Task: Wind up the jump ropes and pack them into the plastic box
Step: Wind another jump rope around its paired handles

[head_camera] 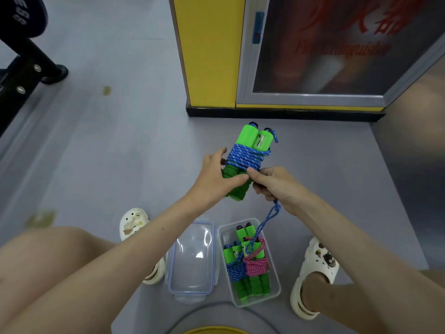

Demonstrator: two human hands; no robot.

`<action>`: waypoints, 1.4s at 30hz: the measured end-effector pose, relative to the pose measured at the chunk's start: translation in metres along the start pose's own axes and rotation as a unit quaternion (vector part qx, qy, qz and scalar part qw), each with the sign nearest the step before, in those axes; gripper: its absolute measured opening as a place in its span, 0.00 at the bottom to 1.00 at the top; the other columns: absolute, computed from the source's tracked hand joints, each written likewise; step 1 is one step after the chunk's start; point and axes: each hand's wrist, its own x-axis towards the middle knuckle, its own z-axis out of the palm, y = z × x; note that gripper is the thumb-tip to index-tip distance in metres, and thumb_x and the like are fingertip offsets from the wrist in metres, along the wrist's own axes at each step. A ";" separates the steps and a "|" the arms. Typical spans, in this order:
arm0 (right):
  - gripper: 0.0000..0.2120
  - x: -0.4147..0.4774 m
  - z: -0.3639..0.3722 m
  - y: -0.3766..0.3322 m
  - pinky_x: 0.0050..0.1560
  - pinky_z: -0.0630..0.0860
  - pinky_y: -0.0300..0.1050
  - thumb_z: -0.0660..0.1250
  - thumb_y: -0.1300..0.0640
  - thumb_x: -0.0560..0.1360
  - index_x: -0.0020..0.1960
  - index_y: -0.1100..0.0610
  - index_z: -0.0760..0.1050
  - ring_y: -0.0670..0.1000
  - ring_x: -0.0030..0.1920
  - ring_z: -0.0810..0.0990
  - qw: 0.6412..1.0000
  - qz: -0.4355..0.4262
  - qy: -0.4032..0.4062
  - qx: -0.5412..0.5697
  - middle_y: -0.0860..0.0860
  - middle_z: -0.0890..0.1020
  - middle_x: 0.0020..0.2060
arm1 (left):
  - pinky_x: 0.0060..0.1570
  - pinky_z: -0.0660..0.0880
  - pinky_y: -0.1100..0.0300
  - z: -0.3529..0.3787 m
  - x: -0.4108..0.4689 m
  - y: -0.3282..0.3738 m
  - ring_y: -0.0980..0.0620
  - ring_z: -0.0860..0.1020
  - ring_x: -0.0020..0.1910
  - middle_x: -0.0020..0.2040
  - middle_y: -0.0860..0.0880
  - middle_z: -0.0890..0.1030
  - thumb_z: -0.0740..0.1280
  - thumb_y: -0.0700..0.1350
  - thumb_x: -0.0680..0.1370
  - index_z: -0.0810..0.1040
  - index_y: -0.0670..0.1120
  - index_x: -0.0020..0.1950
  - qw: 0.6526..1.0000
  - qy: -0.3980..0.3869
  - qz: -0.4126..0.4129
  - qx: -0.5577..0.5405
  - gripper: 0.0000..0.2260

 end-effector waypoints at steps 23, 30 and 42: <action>0.12 0.000 0.006 0.016 0.35 0.69 0.42 0.73 0.56 0.70 0.48 0.53 0.72 0.50 0.36 0.73 0.947 -0.117 0.076 -0.290 0.50 0.74 0.35 | 0.42 0.78 0.52 -0.008 0.000 -0.013 0.46 0.80 0.39 0.41 0.52 0.79 0.74 0.44 0.69 0.73 0.50 0.56 0.989 0.031 0.024 0.142 0.18; 0.13 0.001 0.001 0.013 0.39 0.67 0.44 0.66 0.43 0.74 0.46 0.53 0.78 0.50 0.44 0.75 0.868 -0.159 0.097 -0.461 0.48 0.77 0.42 | 0.43 0.80 0.48 -0.010 0.002 -0.012 0.41 0.82 0.42 0.41 0.42 0.82 0.74 0.38 0.69 0.76 0.44 0.49 0.998 0.027 -0.049 0.007 0.12; 0.10 0.003 0.009 0.021 0.38 0.77 0.48 0.55 0.63 0.80 0.57 0.59 0.72 0.50 0.30 0.81 0.939 -0.164 0.090 -0.290 0.56 0.79 0.42 | 0.34 0.78 0.60 -0.020 -0.002 0.000 0.48 0.84 0.38 0.43 0.45 0.83 0.72 0.36 0.72 0.78 0.41 0.55 0.972 -0.064 -0.137 -0.182 0.13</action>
